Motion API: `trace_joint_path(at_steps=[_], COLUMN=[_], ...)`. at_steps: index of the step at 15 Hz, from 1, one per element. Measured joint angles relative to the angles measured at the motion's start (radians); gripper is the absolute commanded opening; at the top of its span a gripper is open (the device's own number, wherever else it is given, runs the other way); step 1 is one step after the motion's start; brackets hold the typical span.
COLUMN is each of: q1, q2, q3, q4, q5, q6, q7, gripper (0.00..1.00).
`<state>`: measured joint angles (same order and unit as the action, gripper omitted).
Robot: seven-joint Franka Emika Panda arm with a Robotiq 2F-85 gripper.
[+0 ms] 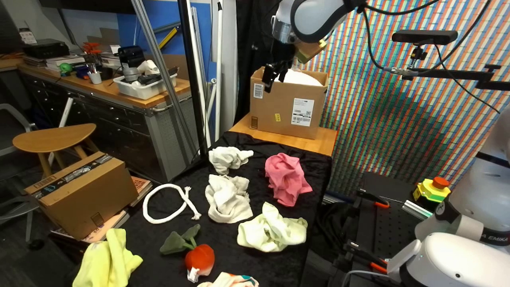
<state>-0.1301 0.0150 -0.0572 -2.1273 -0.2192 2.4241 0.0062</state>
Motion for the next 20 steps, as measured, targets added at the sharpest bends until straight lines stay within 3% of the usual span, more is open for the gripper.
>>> trace_joint_path(at_steps=[5,8,13,20], q1=[0.006,0.005,0.009,0.041], q2=[0.251,0.385,0.555,0.729], q3=[0.002,0.011,0.032,0.038], q4=[0.164,0.281,0.494,0.742], q5=[0.018,0.049,0.067,0.066], q6=[0.112,0.114,-0.021,-0.233], q7=[-0.094,-0.172,-0.267,-0.299], gripper=[1.0,1.0,1.0,1.0])
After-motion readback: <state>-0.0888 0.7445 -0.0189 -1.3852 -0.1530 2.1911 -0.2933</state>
